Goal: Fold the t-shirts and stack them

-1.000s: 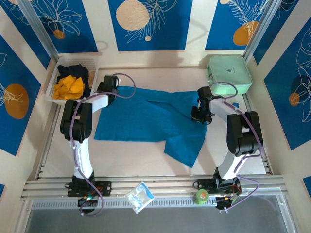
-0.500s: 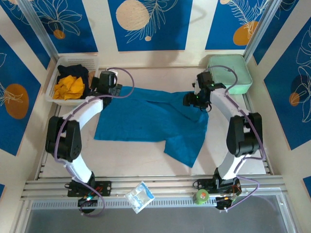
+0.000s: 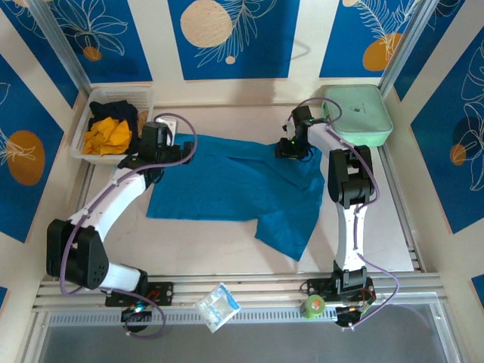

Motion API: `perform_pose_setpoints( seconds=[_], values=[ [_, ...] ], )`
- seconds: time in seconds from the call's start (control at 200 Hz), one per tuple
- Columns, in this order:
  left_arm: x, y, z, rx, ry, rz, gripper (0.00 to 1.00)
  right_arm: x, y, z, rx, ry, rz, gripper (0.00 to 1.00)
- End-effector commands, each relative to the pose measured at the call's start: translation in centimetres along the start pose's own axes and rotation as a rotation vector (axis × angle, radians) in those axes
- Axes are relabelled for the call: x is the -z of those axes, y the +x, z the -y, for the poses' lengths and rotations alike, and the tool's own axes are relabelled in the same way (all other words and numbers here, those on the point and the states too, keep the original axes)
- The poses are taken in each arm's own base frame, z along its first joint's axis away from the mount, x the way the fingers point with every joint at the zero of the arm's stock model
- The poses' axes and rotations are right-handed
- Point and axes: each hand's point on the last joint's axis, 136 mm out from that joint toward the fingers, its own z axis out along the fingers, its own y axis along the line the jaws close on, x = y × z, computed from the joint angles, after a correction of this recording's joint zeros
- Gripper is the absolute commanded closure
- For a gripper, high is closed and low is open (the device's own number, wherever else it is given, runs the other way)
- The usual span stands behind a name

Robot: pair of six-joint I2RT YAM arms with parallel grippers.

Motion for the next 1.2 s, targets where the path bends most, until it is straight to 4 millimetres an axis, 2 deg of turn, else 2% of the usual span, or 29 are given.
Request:
perform_pose_setpoints(
  seconds=[0.0, 0.16, 0.355, 0.515, 0.6, 0.745, 0.971, 1.196],
  values=[
    [0.9, 1.4, 0.5, 0.02, 0.031, -0.044, 0.0, -0.1, 0.2, -1.5, 0.01, -0.07, -0.03, 0.54],
    [1.0, 1.9, 0.5, 0.013, 0.027, -0.058, 0.0, -0.2, 0.6, -2.2, -0.002, -0.107, -0.042, 0.7],
    [1.2, 1.7, 0.7, 0.015, 0.038, -0.056, 0.0, 1.5, 0.6, -3.1, -0.011, -0.123, -0.022, 1.0],
    [1.5, 1.5, 0.9, 0.014, 0.041, -0.053, 0.0, 3.5, 1.3, -4.3, -0.025, -0.084, -0.006, 1.0],
    [1.5, 1.7, 0.8, 0.011, 0.035, -0.057, 0.0, 3.9, 2.4, -4.7, -0.05, -0.037, -0.016, 1.0],
    [1.2, 2.4, 0.8, 0.005, 0.034, -0.073, 0.0, 3.5, 4.8, -5.4, -0.115, 0.025, -0.055, 1.0],
    [0.6, 3.4, 0.9, -0.005, 0.033, -0.1, 0.0, 2.5, 7.9, -7.1, -0.193, 0.057, -0.114, 0.93],
    [0.2, 3.5, 0.9, -0.015, 0.028, -0.104, 0.0, 3.2, 8.7, -9.2, -0.193, 0.068, -0.128, 0.84]
  ],
)
